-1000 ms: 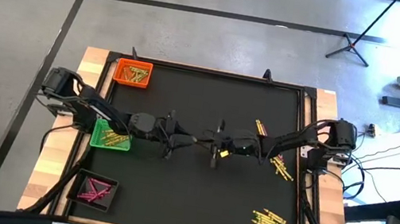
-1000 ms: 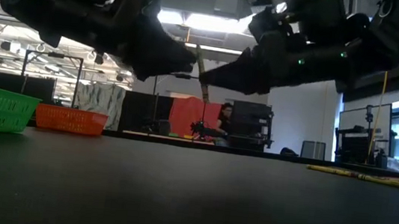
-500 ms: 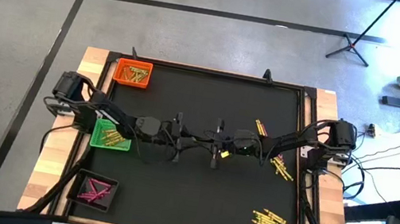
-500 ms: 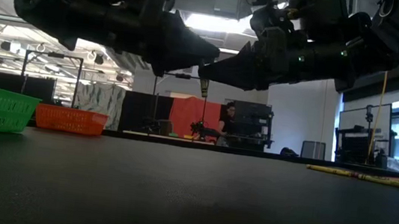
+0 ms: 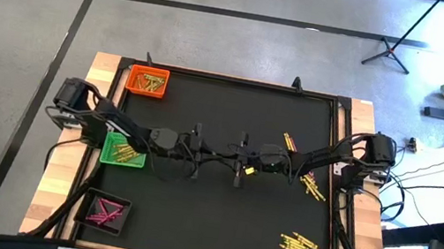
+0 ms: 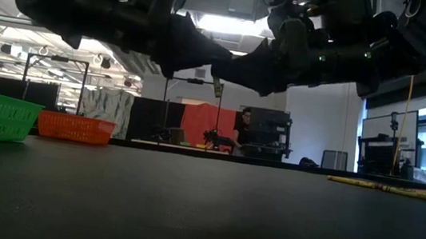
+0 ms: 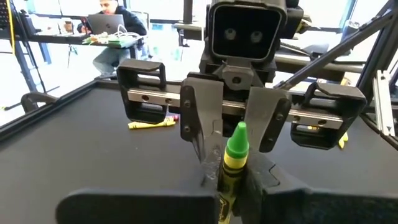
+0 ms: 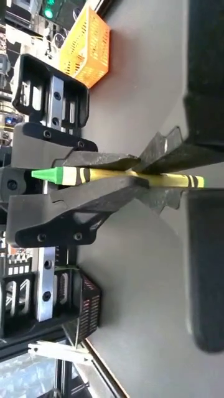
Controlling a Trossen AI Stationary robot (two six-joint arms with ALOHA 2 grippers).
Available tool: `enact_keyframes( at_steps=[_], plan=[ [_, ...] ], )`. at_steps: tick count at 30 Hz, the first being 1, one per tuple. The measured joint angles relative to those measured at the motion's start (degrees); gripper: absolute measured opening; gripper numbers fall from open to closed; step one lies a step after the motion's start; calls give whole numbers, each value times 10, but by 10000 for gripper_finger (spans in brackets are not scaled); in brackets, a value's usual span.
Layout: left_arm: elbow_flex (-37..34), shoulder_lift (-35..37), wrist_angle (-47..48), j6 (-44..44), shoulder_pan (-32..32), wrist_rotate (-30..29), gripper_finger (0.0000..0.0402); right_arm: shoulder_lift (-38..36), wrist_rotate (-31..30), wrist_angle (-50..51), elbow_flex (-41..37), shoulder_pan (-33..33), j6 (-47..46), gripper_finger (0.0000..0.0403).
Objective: Sort crayons
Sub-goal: Put the green crayon into the orange bin
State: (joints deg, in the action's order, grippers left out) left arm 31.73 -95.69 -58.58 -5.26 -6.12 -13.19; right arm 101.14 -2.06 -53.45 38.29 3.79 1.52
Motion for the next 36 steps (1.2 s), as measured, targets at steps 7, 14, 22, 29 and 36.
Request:
enact_keyframes(
  at_steps=[7, 14, 22, 29, 36],
  plan=[
    [0, 52, 94, -2, 0, -8, 6, -38, -3, 94, -1, -1, 5, 124],
    [0, 180, 345, -2, 14, -72, 9, -103, -9, 229, -1, 0, 19, 181],
    [13, 311, 675, -21, 89, -142, 9, -81, -19, 206, -48, 0, 0, 183],
    [51, 316, 836, -17, 211, -176, 9, -45, -36, 128, -78, -1, -2, 182],
    [52, 312, 848, 28, 333, -185, 9, -29, -36, 110, -76, -1, -1, 182]
  ],
)
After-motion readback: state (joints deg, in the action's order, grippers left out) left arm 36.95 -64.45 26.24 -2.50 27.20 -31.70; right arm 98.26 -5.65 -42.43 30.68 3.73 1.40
